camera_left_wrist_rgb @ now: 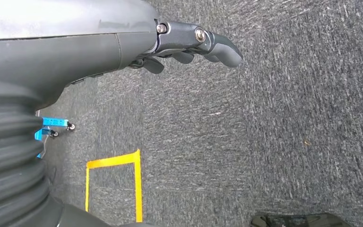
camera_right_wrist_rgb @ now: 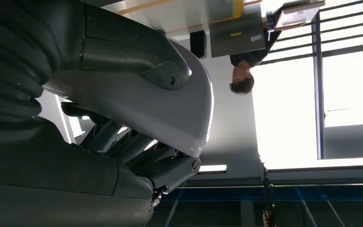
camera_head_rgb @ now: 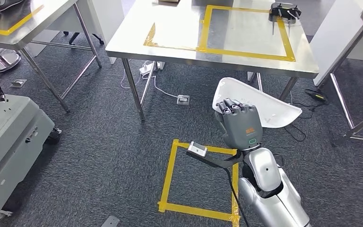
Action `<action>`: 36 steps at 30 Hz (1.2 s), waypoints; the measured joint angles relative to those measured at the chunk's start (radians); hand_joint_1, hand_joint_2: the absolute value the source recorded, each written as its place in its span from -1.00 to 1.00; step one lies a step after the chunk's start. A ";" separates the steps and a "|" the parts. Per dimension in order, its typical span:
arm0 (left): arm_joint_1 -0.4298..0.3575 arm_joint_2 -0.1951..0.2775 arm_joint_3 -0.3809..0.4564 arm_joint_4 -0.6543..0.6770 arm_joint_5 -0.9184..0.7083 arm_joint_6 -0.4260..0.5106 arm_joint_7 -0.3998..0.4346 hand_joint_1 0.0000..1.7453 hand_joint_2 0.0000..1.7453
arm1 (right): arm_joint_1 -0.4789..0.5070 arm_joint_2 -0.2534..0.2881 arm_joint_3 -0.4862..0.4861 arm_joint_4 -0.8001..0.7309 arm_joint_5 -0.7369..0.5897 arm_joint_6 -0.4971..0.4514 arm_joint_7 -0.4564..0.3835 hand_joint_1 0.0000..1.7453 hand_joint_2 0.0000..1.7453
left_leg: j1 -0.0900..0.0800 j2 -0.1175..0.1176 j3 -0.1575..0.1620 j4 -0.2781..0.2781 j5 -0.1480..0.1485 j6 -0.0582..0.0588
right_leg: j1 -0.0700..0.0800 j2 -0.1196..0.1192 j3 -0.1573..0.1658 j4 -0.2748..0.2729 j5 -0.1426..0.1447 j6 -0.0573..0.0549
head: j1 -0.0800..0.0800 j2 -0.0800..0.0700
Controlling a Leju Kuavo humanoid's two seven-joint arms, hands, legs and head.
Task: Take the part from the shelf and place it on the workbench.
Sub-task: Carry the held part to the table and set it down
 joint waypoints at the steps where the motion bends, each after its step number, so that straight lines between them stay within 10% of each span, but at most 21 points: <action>1: 0.000 0.001 0.000 0.000 -0.001 0.000 0.000 -1.00 1.00 | 0.001 0.000 0.000 0.000 0.000 0.000 0.000 0.92 1.00 | 0.000 -0.002 0.002 -0.004 -0.002 0.006 | -0.001 0.000 0.002 0.004 0.004 0.004 | 0.000 0.000; 4: -0.002 0.001 0.001 0.000 -0.002 0.001 0.003 -1.00 1.00 | 0.000 0.000 0.000 -0.001 0.000 -0.001 0.000 0.92 1.00 | 0.005 -0.008 0.025 -0.019 -0.001 0.022 | -0.005 0.017 -0.018 0.061 -0.022 0.012 | 0.002 0.000; 7: -0.005 0.002 0.003 0.000 0.001 0.001 0.009 -1.00 1.00 | 0.001 0.000 0.000 -0.002 -0.001 -0.003 -0.001 0.92 1.00 | 0.006 -0.015 0.030 -0.020 0.001 0.025 | -0.006 0.040 -0.108 0.225 -0.109 0.016 | 0.004 0.000; 9: -0.002 0.001 0.004 0.000 0.003 0.001 0.011 -1.00 1.00 | 0.008 -0.001 0.000 -0.002 -0.004 -0.009 -0.004 0.92 1.00 | 0.006 -0.022 0.030 -0.018 -0.001 0.023 | -0.008 0.043 -0.142 0.268 -0.111 0.018 | 0.004 0.000; 13: -0.001 0.000 0.005 0.000 -0.009 0.002 0.007 -1.00 1.00 | 0.012 -0.003 0.000 -0.003 -0.011 -0.031 -0.005 0.92 1.00 | 0.010 -0.033 0.034 -0.009 -0.013 0.002 | -0.008 0.046 -0.060 0.052 0.001 0.009 | 0.004 0.000; 19: -0.001 0.000 0.005 0.000 -0.020 0.002 0.001 -1.00 1.00 | 0.028 -0.006 -0.001 -0.007 -0.010 -0.050 -0.005 0.92 1.00 | 0.011 -0.027 0.019 0.035 -0.030 -0.040 | -0.003 0.047 -0.024 0.008 0.006 -0.041 | 0.003 0.000; 23: -0.002 -0.001 0.005 0.000 -0.024 0.001 0.001 -1.00 1.00 | 0.035 -0.006 -0.002 -0.010 -0.008 -0.054 -0.004 0.92 1.00 | 0.014 -0.014 -0.107 0.242 -0.104 -0.051 | -0.003 0.044 0.000 0.007 -0.013 -0.053 | -0.001 0.000; 25: 0.001 -0.001 0.005 0.000 -0.025 0.001 0.001 -1.00 1.00 | 0.042 -0.006 -0.002 -0.010 -0.008 -0.055 -0.004 0.92 1.00 | 0.014 -0.012 -0.127 0.239 -0.074 -0.049 | -0.004 0.044 0.016 0.007 -0.027 -0.051 | -0.001 0.000; 29: 0.003 0.000 0.005 0.001 -0.027 0.001 0.000 -1.00 1.00 | 0.045 -0.006 -0.004 -0.010 -0.009 -0.056 -0.004 0.92 1.00 | 0.009 0.001 -0.048 0.017 0.038 -0.037 | -0.004 0.042 0.052 0.003 -0.060 -0.032 | -0.002 0.000; 33: 0.006 -0.002 0.005 0.001 -0.028 0.000 0.000 -1.00 1.00 | 0.045 -0.006 -0.008 -0.010 -0.011 -0.059 -0.003 0.92 1.00 | 0.007 -0.003 -0.024 -0.007 0.028 -0.004 | 0.001 0.040 0.061 0.018 -0.057 -0.007 | -0.001 0.000; 36: 0.004 -0.001 0.005 0.000 -0.031 -0.001 -0.001 -1.00 1.00 | 0.038 -0.006 -0.011 -0.010 -0.012 -0.060 -0.001 0.92 1.00 | 0.008 -0.010 0.004 -0.012 0.010 0.015 | 0.001 0.042 -0.036 0.174 -0.067 -0.001 | 0.003 0.000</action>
